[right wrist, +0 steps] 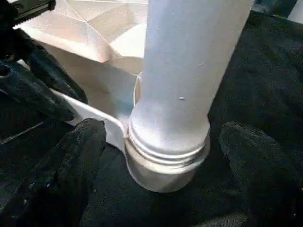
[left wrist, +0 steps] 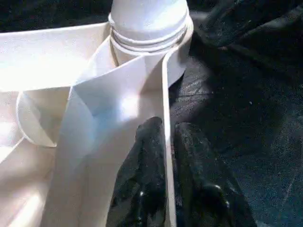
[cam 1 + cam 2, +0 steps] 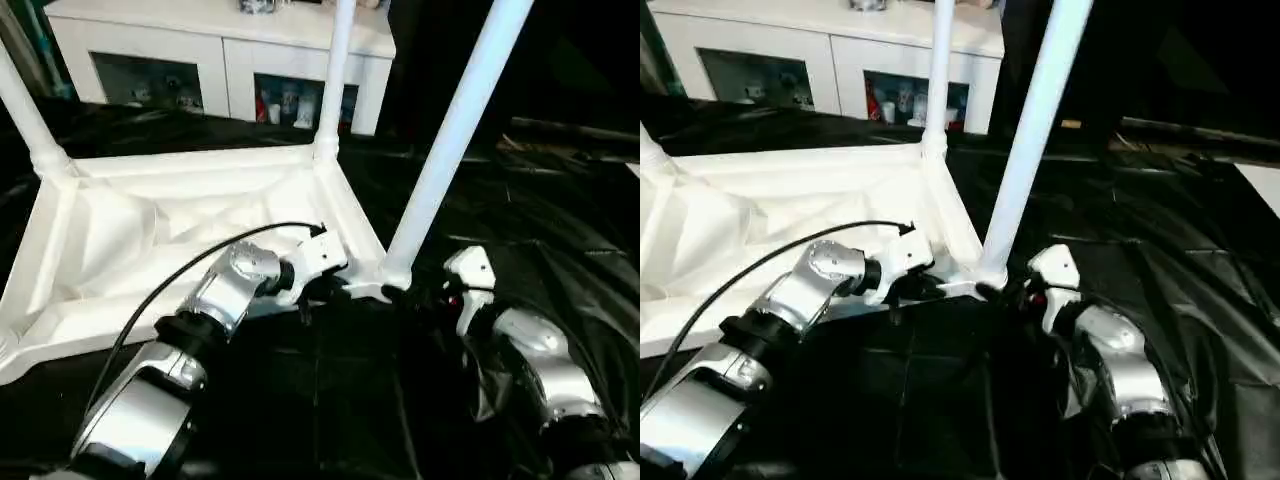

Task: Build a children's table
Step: Rotate leg to tighten

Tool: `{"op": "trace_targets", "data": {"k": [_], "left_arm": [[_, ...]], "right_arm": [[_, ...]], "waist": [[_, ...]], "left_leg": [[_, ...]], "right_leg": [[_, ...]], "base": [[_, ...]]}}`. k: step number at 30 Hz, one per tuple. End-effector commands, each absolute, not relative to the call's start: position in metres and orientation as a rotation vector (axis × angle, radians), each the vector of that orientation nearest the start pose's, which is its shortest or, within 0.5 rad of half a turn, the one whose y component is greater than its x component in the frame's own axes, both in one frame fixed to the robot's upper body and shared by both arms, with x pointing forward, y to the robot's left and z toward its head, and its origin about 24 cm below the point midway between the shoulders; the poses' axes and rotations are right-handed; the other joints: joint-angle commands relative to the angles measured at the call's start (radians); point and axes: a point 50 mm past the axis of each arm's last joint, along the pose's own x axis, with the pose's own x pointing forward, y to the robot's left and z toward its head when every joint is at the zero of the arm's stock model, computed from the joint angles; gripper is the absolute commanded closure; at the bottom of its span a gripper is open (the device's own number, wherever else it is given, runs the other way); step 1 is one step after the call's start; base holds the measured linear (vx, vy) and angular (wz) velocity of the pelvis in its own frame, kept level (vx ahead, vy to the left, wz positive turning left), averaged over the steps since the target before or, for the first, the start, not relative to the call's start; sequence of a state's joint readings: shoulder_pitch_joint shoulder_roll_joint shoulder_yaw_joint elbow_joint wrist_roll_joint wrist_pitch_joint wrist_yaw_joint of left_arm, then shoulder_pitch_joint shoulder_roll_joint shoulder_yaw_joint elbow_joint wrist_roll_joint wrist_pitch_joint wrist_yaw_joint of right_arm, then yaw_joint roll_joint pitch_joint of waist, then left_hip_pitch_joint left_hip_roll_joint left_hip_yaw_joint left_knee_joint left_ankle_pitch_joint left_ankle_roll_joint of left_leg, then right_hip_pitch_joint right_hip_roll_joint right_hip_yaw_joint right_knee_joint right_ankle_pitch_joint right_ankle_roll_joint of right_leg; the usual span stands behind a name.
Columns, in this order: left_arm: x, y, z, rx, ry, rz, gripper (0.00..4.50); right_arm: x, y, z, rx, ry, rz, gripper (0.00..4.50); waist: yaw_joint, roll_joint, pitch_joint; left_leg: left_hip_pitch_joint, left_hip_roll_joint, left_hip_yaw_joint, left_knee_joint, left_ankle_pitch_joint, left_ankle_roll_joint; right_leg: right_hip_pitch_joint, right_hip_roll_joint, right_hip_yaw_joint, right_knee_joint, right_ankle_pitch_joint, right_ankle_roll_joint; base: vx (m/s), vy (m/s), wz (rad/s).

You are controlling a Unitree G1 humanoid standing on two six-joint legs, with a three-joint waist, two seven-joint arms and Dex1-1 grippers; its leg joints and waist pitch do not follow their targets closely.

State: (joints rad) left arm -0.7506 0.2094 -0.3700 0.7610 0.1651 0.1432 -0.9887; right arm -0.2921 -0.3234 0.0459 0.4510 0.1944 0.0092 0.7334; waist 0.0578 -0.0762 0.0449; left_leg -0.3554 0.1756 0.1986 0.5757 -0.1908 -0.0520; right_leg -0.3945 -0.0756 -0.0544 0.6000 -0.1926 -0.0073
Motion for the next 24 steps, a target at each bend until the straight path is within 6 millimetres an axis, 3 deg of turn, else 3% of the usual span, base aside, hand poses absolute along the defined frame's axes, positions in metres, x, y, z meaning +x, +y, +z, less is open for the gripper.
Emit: {"op": "trace_targets", "data": {"k": [1,7,13,20,24], "left_arm": [[0.327,0.1,0.02,0.549,0.653,-1.183,4.08],[0.324,0.098,0.021,0.508,0.658,-1.226,4.47],[0.312,0.095,0.023,0.496,0.646,-1.389,4.47],[0.308,0.095,0.025,0.497,0.644,-1.422,4.47],[0.308,0.096,0.026,0.499,0.643,-1.424,4.5]], "right_arm": [[0.292,-0.178,0.029,-0.069,0.205,0.731,0.34],[0.29,-0.177,0.03,-0.075,0.206,0.762,0.34],[0.288,-0.178,0.029,-0.09,0.216,0.783,0.34],[0.284,-0.176,0.027,-0.079,0.235,0.834,0.34],[0.281,-0.175,0.025,-0.07,0.247,0.864,0.52]], "waist": [[0.008,-0.003,-0.043],[0.008,-0.002,-0.045],[0.01,-0.001,-0.05],[0.014,0.0,-0.046],[0.018,-0.001,-0.048]], "left_leg": [[0.003,0.064,-0.033,-0.07,-0.254,0.052],[0.002,0.065,-0.033,-0.07,-0.244,0.054],[0.002,0.064,-0.028,-0.064,-0.166,0.08],[0.006,0.067,-0.028,-0.068,-0.216,0.063],[0.004,0.066,-0.028,-0.067,-0.193,0.064]], "right_leg": [[0.035,-0.085,0.048,-0.09,-0.327,-0.193],[0.036,-0.085,0.048,-0.087,-0.299,-0.197],[0.041,-0.082,0.049,-0.07,-0.146,-0.242],[0.039,-0.083,0.049,-0.077,-0.226,-0.23],[0.04,-0.083,0.049,-0.074,-0.205,-0.221]], "base": [[0.0,0.0,0.0],[0.0,0.0,0.0],[0.0,0.0,0.0],[0.0,0.0,0.0],[0.0,0.0,0.0]]}}
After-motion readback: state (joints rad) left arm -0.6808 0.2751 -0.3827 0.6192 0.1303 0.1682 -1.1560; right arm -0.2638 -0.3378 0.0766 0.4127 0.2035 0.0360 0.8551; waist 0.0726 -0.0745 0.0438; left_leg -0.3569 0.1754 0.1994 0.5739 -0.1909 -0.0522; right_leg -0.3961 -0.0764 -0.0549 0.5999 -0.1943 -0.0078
